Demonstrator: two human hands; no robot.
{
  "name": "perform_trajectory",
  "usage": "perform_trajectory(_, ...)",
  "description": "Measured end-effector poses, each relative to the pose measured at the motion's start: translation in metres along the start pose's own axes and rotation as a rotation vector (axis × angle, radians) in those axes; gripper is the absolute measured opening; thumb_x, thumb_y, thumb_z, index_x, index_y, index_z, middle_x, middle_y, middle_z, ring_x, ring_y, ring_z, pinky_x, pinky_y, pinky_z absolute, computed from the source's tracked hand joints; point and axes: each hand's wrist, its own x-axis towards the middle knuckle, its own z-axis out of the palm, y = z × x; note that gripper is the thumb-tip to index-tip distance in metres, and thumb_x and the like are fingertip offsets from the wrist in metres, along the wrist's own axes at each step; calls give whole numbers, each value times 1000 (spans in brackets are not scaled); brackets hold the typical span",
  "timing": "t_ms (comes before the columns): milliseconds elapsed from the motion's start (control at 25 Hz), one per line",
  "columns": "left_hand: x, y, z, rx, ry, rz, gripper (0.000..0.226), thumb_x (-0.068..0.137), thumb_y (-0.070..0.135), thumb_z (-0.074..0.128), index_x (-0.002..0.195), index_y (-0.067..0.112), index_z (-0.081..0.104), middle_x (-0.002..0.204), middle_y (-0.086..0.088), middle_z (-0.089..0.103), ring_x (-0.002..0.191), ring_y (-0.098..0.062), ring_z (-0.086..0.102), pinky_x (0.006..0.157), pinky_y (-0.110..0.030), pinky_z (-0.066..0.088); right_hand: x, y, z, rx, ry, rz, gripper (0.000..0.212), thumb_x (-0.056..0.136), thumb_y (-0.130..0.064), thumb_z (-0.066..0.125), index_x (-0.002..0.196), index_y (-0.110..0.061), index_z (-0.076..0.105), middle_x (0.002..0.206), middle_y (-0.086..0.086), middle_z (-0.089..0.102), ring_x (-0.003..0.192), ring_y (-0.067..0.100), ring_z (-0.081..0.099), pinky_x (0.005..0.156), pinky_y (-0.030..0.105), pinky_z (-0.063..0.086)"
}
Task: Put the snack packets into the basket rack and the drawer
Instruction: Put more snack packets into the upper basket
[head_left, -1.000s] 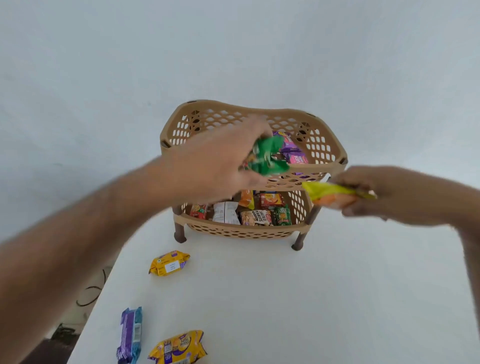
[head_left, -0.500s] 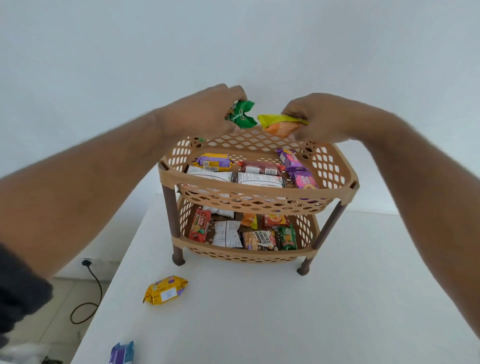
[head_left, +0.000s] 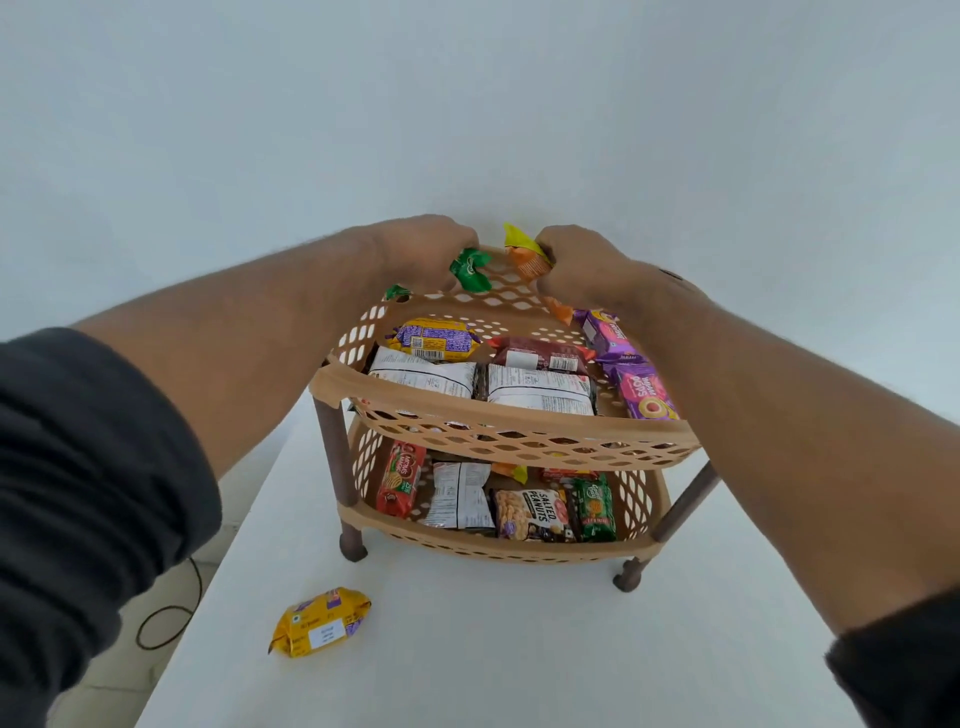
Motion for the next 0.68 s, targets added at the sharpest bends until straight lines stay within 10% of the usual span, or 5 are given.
perform_trajectory(680,23,12,32,311,-179,71,35,96,33,67,121,9,65,106,-7,68,96,-26,64,83,-40,55,7,10,43,-466,-196,-105,16,94,-14,58,109,-11,64,96,6,64,85,25,57,67,34,44)
